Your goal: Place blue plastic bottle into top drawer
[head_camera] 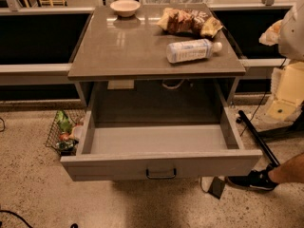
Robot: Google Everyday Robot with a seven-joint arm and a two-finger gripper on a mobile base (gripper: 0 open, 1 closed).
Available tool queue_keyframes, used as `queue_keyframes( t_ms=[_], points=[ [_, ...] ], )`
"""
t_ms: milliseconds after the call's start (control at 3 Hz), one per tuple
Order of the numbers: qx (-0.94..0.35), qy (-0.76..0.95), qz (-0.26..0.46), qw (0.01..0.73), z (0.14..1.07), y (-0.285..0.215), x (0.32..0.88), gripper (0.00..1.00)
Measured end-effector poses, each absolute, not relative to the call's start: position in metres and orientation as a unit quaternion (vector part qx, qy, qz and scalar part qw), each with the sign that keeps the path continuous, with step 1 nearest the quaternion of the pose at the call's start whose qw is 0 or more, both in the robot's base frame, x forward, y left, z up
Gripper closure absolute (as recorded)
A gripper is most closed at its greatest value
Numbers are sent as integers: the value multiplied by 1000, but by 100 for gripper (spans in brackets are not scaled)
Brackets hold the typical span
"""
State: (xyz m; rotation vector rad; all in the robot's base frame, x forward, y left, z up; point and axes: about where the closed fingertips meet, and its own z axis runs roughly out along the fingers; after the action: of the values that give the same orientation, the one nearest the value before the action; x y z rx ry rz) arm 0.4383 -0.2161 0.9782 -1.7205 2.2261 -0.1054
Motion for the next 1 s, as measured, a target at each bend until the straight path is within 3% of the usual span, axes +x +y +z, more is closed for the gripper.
queue_keyframes(
  t_ms=[333, 1000],
  points=[
    [-603, 780, -37, 162, 978, -216, 438, 0],
    [-621, 757, -38, 199, 971, -203, 531, 0]
  ],
)
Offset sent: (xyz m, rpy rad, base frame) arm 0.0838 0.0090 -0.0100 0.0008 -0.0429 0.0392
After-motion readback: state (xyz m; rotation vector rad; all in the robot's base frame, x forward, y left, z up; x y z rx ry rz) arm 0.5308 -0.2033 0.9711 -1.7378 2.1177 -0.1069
